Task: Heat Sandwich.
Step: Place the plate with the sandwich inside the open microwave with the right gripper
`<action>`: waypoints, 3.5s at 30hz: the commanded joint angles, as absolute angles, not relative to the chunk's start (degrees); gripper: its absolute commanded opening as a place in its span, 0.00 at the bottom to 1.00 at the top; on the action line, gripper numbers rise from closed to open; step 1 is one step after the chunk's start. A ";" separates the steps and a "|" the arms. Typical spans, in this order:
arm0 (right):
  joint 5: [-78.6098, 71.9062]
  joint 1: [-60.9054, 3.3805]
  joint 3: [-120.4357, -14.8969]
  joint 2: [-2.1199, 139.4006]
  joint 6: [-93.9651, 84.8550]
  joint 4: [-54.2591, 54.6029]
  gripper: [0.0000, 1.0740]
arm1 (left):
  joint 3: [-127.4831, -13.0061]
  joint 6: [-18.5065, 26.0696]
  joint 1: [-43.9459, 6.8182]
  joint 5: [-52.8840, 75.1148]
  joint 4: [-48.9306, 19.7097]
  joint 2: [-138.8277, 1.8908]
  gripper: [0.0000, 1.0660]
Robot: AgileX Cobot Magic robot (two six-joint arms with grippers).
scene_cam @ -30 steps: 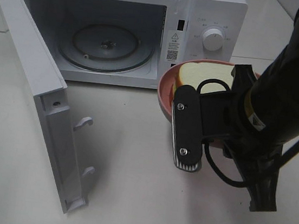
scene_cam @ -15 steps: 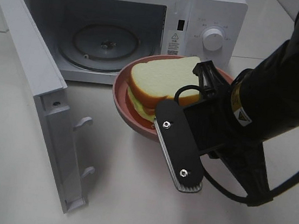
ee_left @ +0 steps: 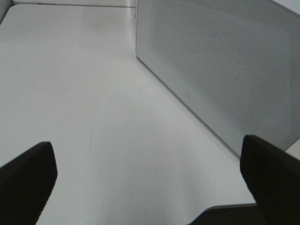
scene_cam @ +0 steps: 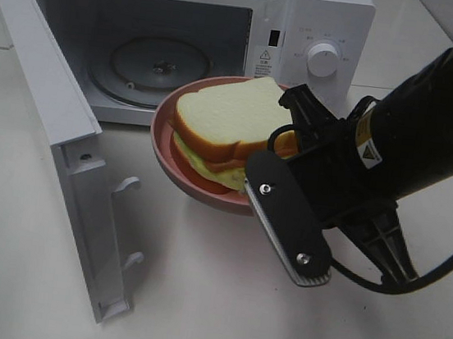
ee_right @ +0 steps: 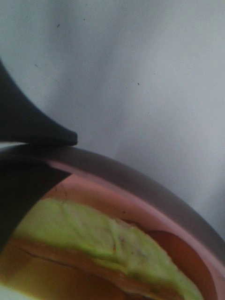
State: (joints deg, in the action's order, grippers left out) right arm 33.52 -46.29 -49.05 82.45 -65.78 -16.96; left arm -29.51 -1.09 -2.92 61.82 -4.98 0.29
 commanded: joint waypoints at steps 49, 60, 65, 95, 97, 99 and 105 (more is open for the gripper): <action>19.02 -40.16 -63.88 101.99 -98.09 -1.49 0.00 | -29.51 -0.97 -2.81 61.48 -5.21 1.60 0.94; 20.40 -38.85 -72.94 109.61 -97.63 -2.46 0.00 | -29.51 -0.97 -2.81 61.48 -5.21 1.60 0.94; 21.94 -38.85 -77.69 113.10 -95.68 -3.15 0.00 | -29.51 -0.97 -2.81 61.48 -5.21 1.60 0.94; 33.17 -38.90 -108.29 132.30 -76.43 -10.43 0.01 | -29.51 -0.97 -2.81 61.48 -5.21 1.60 0.94; 34.55 -38.90 -110.75 133.56 -75.11 -10.54 0.01 | -29.51 -0.97 -2.81 61.48 -5.21 1.60 0.94; 34.72 -38.90 -112.47 134.47 -73.97 -10.54 0.01 | -29.51 -0.97 -2.81 61.48 -5.21 1.60 0.94; 36.21 -38.90 -117.51 137.57 -71.96 -10.60 0.01 | -29.51 -0.97 -2.81 61.48 -5.21 1.60 0.94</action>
